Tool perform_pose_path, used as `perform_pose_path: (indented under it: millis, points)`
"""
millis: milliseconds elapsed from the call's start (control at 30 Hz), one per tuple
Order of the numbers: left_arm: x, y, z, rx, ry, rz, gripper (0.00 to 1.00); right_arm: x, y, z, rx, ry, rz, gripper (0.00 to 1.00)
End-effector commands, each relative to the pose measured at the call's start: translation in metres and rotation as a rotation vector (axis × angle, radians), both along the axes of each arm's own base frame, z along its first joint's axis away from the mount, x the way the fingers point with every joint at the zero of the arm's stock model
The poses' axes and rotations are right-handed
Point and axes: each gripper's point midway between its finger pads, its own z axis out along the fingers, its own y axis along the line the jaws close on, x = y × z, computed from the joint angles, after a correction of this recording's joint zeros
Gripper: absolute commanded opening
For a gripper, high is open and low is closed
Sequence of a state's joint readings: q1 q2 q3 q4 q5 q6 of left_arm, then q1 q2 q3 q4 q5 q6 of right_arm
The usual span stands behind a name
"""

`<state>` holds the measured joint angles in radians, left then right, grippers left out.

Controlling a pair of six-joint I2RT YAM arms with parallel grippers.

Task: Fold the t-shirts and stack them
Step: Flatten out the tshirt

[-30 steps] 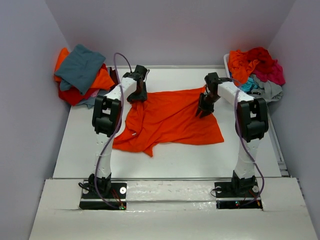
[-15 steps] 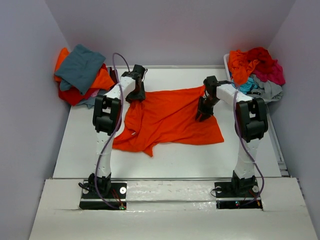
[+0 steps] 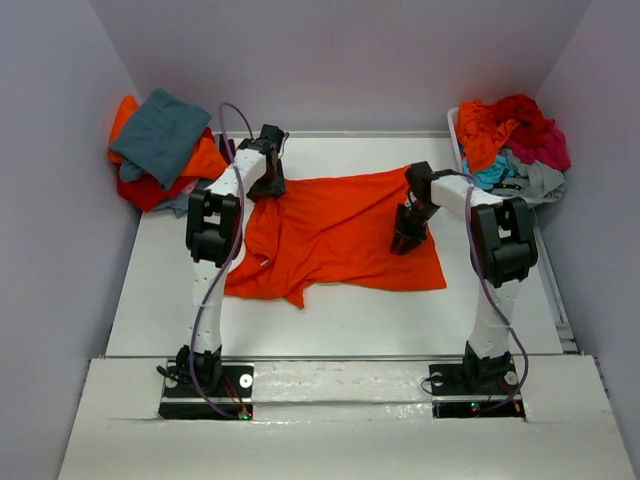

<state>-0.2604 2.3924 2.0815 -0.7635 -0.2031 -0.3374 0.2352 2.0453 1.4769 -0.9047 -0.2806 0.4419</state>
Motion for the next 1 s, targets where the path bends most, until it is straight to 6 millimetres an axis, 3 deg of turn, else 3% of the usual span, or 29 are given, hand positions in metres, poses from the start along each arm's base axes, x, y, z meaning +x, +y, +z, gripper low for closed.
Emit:
perform_pose_path:
  millis: [0, 133, 967]
  points:
    - [0.010, 0.009, 0.008, 0.025, -0.008, 0.008, 0.69, -0.003, 0.002, 0.018, 0.011, -0.050, 0.003, 0.34]
    - [0.018, 0.012, 0.012, 0.022, -0.021, 0.011, 0.69, -0.011, -0.001, 0.018, 0.004, -0.049, -0.004, 0.34]
    - [0.016, 0.030, 0.018, 0.064, -0.024, 0.027, 0.69, -0.052, -0.016, -0.002, -0.056, 0.046, -0.063, 0.35]
